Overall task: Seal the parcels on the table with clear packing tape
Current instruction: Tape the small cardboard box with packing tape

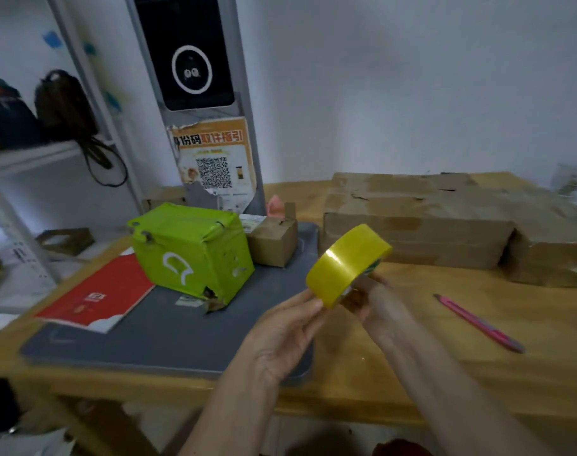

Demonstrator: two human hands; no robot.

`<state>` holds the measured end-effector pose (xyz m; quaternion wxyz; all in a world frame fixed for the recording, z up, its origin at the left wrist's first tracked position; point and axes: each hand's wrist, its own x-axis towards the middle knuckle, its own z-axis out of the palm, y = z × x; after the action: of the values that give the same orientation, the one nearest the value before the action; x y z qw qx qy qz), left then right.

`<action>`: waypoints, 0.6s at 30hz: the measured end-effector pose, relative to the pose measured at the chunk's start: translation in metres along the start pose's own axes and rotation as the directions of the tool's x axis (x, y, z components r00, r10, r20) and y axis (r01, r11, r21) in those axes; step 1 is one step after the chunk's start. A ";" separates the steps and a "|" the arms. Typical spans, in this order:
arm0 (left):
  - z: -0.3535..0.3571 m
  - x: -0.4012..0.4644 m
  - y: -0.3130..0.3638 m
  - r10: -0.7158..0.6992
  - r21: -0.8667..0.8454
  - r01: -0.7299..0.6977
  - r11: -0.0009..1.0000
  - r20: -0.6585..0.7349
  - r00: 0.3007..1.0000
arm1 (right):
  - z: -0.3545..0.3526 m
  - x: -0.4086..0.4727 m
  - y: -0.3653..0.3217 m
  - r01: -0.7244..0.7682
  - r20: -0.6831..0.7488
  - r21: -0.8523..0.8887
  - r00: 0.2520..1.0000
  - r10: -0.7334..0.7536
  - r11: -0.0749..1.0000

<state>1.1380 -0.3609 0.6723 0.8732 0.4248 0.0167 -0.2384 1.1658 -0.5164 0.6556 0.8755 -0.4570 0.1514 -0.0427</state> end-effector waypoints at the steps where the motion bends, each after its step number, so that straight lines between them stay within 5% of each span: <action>1: -0.004 -0.002 0.001 0.001 -0.038 -0.003 0.999 -0.051 0.999 | 0.006 -0.002 0.003 -0.005 0.005 0.031 1.000 0.005 0.999; 8: -0.019 -0.001 0.009 0.162 0.080 -0.142 0.987 -0.371 0.915 | 0.042 -0.012 0.020 -0.032 0.090 0.142 0.996 0.019 0.989; 13: -0.027 -0.003 0.018 0.389 0.278 -0.290 0.916 -0.433 0.813 | 0.059 -0.020 0.021 -0.064 0.182 0.139 0.982 0.038 0.988; 18: -0.030 -0.002 0.030 0.491 0.356 -0.357 0.864 -0.439 0.753 | 0.081 -0.009 0.032 -0.073 0.057 0.098 0.996 0.068 0.992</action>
<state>1.1543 -0.3219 0.6763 0.8065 0.5715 0.1219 0.0900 1.1797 -0.4322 0.6756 0.9020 -0.4079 0.1413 -0.0070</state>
